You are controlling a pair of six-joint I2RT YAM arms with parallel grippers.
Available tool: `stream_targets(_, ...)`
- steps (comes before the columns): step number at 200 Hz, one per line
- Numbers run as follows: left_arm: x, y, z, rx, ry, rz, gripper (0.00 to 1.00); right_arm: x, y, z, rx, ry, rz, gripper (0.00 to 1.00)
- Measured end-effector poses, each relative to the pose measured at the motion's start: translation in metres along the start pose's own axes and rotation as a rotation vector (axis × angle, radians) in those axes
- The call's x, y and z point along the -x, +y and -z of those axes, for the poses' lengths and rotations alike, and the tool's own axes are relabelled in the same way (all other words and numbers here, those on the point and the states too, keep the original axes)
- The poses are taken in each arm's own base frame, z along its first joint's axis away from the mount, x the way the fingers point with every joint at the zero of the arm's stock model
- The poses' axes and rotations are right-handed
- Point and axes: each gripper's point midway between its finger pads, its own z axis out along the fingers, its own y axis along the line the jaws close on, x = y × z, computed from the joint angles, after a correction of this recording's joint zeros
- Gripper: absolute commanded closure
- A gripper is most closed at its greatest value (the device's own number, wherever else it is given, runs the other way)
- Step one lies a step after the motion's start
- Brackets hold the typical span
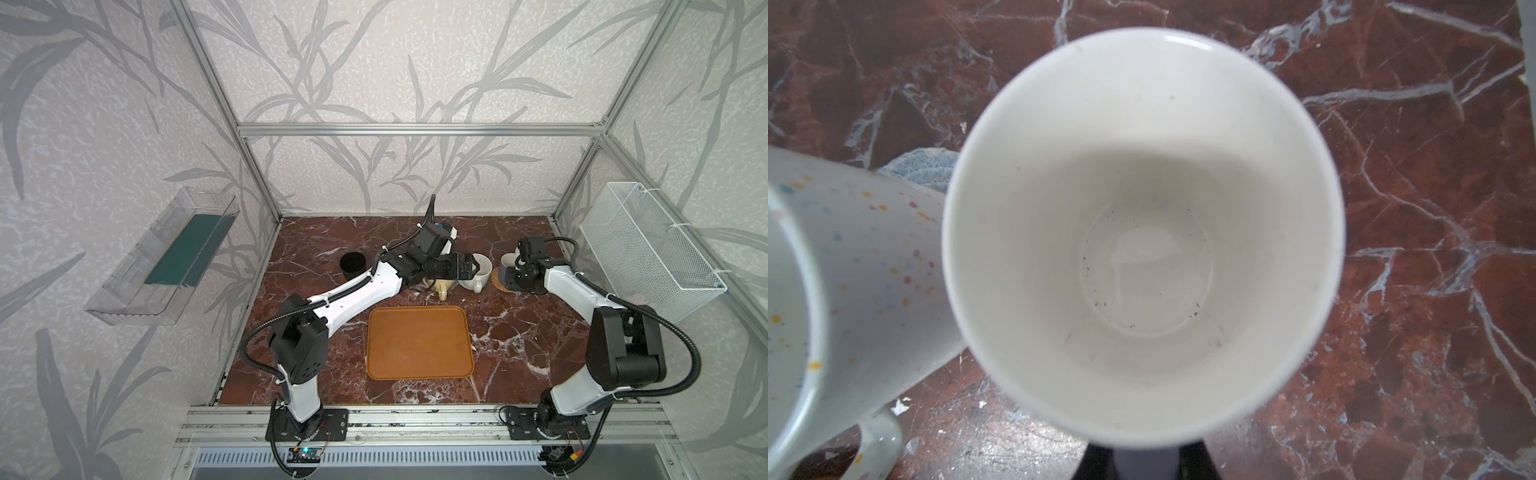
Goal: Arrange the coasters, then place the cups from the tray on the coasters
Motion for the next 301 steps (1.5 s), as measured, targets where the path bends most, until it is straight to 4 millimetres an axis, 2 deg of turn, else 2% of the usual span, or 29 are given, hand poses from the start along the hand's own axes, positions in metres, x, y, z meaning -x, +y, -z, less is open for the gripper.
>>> stream_targets(39, -0.002, 0.006, -0.002, 0.004, -0.002, 0.007, 0.01, 0.001, 0.001, -0.003, 0.003, -0.006, 0.0, 1.0)
stream_targets(64, -0.004, 0.009, -0.002, 0.001, -0.009, 0.023, 0.01, -0.001, 0.001, -0.007, 0.004, -0.015, -0.001, 0.96)
stream_targets(73, -0.005, 0.011, -0.001, 0.002, -0.009, 0.028, 0.01, -0.001, 0.001, -0.007, 0.004, -0.017, -0.002, 0.94)
stream_targets(111, -0.005, 0.015, 0.003, -0.001, -0.023, 0.042, 0.01, -0.006, -0.001, -0.01, -0.001, -0.028, -0.01, 0.71)
stream_targets(163, -0.005, 0.018, 0.01, -0.007, -0.039, 0.054, 0.01, -0.015, -0.003, -0.013, -0.006, -0.016, -0.022, 0.66)
stream_targets(170, -0.006, 0.018, 0.01, -0.007, -0.038, 0.056, 0.01, -0.015, -0.003, -0.013, -0.007, -0.017, -0.023, 0.62)
stream_targets(200, -0.007, 0.02, 0.016, -0.007, -0.042, 0.06, 0.01, -0.012, -0.004, -0.007, -0.004, -0.035, -0.033, 0.32)
stream_targets(202, -0.008, 0.02, 0.017, -0.007, -0.043, 0.06, 0.01, -0.012, -0.004, -0.005, -0.003, -0.039, -0.036, 0.3)
stream_targets(208, -0.009, 0.02, 0.02, -0.006, -0.044, 0.06, 0.01, -0.011, -0.004, -0.002, -0.003, -0.049, -0.038, 0.14)
stream_targets(219, -0.01, 0.021, 0.026, -0.002, -0.048, 0.056, 0.01, -0.009, -0.006, 0.009, -0.003, -0.079, -0.049, 0.02)
stream_targets(263, -0.013, 0.026, 0.063, 0.031, -0.102, 0.025, 0.01, 0.014, -0.009, 0.072, 0.02, -0.249, -0.069, 0.01)
stream_targets(285, -0.019, 0.04, 0.086, 0.074, -0.139, 0.008, 0.01, 0.024, -0.008, 0.103, 0.054, -0.355, -0.076, 0.01)
stream_targets(301, -0.022, 0.057, 0.104, 0.122, -0.167, 0.002, 0.01, 0.024, -0.007, 0.12, 0.084, -0.417, -0.077, 0.01)
